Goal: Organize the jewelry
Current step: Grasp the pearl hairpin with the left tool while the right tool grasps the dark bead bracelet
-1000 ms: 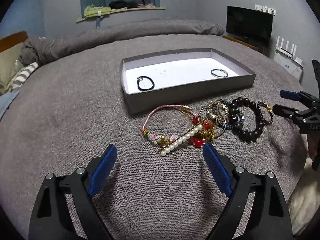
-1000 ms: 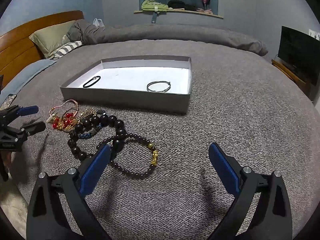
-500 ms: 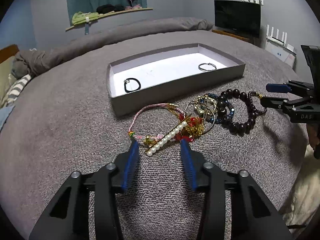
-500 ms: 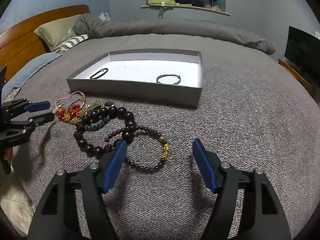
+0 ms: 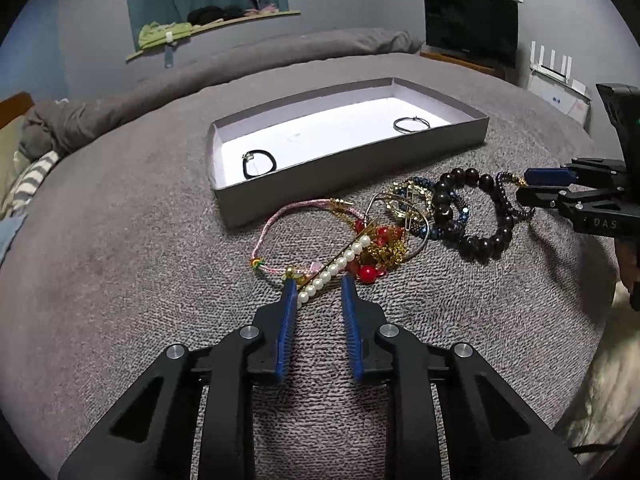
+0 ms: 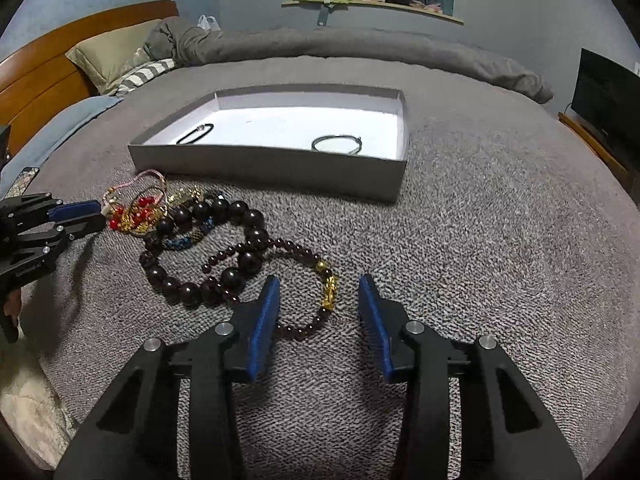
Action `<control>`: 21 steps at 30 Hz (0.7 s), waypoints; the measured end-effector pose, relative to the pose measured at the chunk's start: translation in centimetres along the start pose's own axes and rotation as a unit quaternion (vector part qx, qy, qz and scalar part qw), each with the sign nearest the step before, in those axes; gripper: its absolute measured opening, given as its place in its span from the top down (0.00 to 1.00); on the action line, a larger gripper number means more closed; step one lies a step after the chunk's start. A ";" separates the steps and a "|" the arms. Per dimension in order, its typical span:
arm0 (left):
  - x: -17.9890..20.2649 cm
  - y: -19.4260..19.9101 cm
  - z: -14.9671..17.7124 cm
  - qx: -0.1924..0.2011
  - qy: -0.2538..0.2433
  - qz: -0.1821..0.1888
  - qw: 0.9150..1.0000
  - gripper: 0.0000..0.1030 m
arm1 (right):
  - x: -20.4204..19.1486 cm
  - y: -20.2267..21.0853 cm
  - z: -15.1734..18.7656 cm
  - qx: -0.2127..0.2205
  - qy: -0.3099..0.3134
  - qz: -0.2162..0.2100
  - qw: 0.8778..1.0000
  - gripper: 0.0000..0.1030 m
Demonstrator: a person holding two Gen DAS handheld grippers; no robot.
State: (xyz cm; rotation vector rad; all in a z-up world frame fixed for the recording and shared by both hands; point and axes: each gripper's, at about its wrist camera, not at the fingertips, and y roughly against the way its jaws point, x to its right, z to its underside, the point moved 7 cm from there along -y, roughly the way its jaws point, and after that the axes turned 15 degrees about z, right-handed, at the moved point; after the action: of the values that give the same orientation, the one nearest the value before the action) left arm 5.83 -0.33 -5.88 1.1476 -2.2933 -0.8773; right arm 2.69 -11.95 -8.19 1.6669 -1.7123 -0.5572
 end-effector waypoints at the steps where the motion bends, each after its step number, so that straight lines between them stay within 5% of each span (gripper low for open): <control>1: 0.0 0.0 0.0 -0.001 -0.001 0.000 1.000 0.77 | 0.0 -0.1 0.1 -0.002 0.001 0.000 1.000 0.66; 12: 0.0 -0.7 0.4 -0.016 -0.010 -0.005 1.000 0.81 | -0.6 -0.3 0.4 -0.010 0.007 -0.001 1.000 0.84; 21: -0.4 -1.7 0.3 -0.017 -0.028 -0.028 0.999 0.81 | -0.6 -0.5 0.5 -0.012 0.009 0.000 1.000 0.85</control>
State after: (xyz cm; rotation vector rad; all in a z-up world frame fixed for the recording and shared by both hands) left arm 6.84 -0.68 -7.30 1.1915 -2.2909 -0.9778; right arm 2.68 -11.46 -8.96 1.6499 -1.6874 -0.5588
